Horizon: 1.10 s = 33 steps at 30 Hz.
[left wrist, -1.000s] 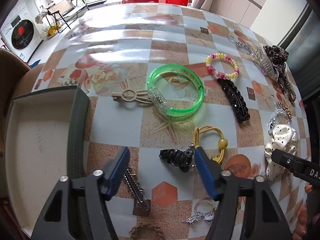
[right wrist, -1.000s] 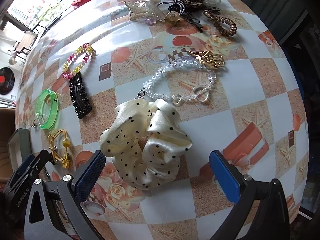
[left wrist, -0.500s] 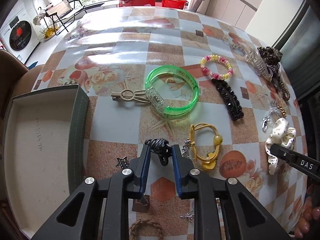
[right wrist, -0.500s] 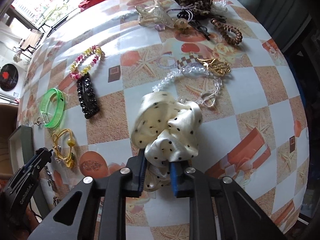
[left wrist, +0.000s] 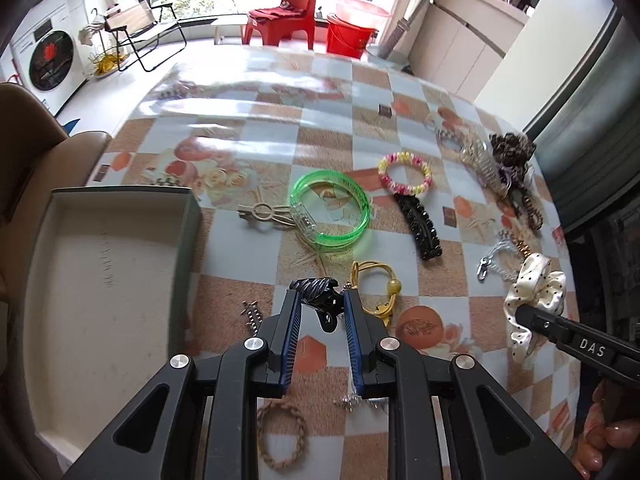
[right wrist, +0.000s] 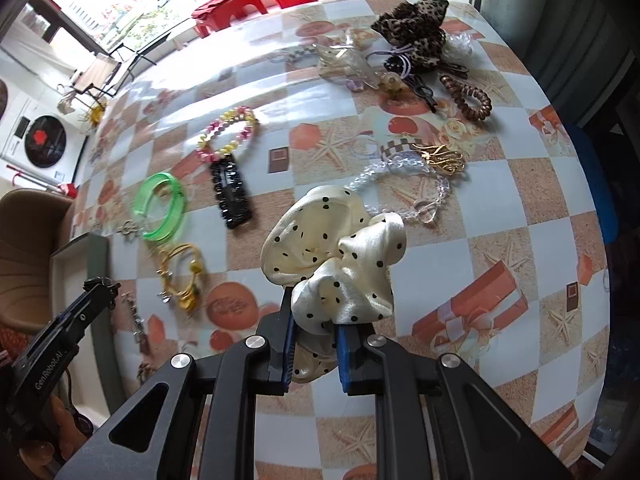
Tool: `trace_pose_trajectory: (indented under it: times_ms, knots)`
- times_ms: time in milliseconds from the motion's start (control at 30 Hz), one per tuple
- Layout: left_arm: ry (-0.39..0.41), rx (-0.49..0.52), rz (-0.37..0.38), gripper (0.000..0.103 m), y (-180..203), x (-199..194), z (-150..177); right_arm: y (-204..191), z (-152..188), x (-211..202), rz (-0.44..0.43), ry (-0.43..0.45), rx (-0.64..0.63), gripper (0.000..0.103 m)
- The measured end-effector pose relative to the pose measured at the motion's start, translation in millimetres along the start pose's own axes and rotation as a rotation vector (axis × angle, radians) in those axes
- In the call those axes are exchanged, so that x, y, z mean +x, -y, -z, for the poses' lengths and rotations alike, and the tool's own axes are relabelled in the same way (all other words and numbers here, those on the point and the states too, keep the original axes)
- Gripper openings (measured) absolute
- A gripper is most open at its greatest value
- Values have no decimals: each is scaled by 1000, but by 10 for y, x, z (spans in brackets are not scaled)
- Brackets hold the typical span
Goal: Organize jewelry
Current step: 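Release the claw clip into the white tray with the left tool while the right releases the scrunchie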
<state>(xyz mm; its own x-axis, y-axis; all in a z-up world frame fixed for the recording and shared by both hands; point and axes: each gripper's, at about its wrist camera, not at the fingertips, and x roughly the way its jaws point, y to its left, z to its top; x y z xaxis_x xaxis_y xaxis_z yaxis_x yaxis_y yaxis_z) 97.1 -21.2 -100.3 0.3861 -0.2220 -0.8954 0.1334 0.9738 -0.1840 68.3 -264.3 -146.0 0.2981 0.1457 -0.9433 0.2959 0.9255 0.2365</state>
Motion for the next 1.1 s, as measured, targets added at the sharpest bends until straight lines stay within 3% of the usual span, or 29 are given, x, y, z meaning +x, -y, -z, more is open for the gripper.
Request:
trace_pose_trajectory:
  times_ms: [300,600,900,1100]
  knots:
    - [71,-92,-22,25,-407,-516,102,-431,49,-267,-63,-2,-115,18]
    - [112,-217,-119,25,-1373,-776,231,-1640,137,-296,-182,-14,-313,18]
    - [97,-268,-214,25,-2135,-468,212,-2983,275,218,-290,-72,-493,18]
    - [78,-279,-259,25,-2396,-158,208,-3452,292,755,-297,-144,-533,18]
